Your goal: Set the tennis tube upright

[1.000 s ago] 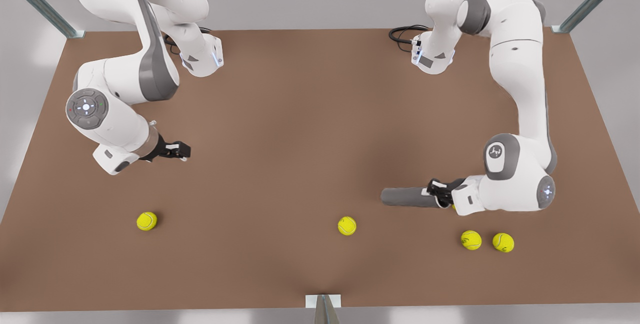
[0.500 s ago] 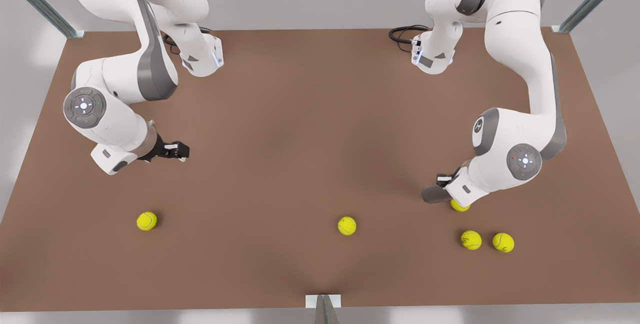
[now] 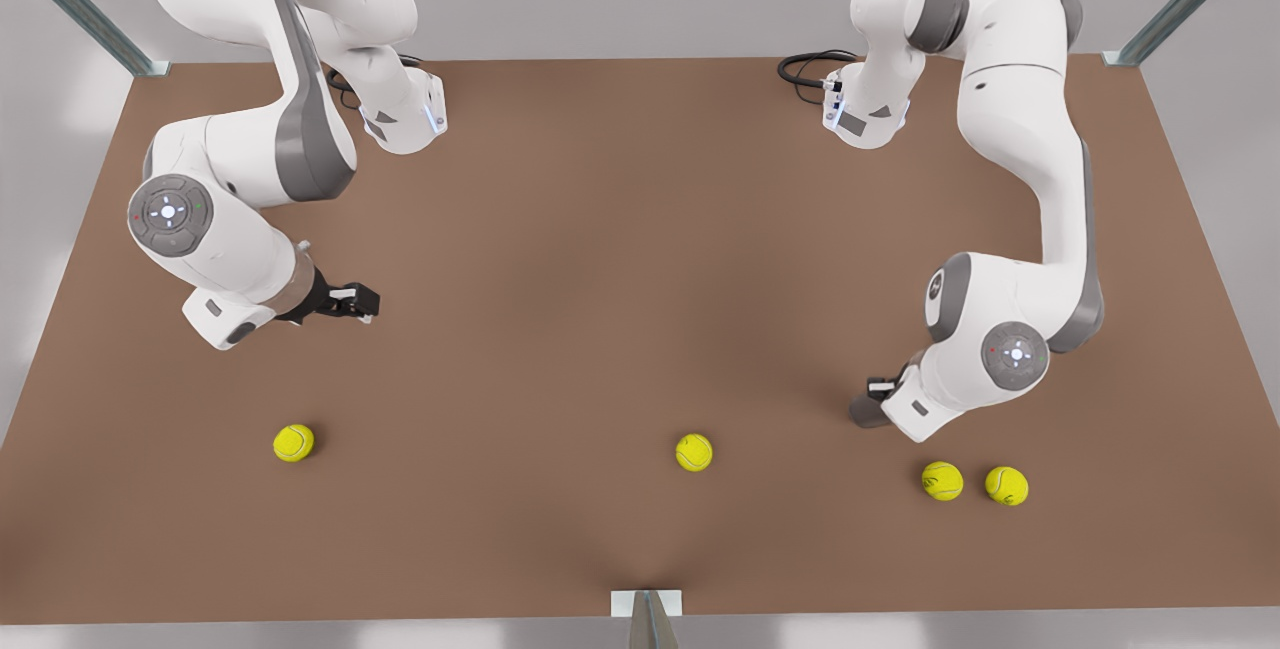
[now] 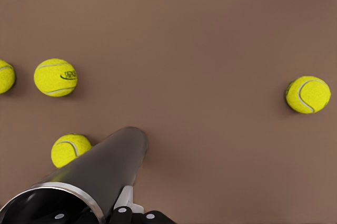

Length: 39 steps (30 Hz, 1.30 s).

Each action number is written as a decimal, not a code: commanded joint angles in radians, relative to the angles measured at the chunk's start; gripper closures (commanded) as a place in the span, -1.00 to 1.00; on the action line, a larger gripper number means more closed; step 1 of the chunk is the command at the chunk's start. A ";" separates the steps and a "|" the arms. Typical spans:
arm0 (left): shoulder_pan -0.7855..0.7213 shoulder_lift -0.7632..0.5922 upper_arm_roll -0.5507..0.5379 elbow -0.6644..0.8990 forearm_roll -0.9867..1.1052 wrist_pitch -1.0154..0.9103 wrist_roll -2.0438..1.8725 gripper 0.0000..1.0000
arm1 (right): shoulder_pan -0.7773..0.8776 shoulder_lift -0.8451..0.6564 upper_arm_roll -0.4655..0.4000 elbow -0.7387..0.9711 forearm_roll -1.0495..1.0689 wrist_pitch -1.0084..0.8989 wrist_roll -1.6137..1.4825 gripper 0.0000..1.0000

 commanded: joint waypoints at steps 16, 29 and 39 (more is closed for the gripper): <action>0.000 0.011 0.001 0.000 -0.005 0.002 0.002 -1.00 | 0.009 0.000 0.002 -0.001 0.000 0.000 0.002 -1.00; -0.003 0.003 -0.001 0.009 -0.005 0.001 0.003 -1.00 | 0.003 0.000 0.002 -0.001 0.003 0.000 0.002 -1.00; -0.001 -0.058 -0.001 0.014 -0.005 -0.031 0.005 -1.00 | -0.034 0.017 0.002 0.056 0.014 0.009 -0.004 -1.00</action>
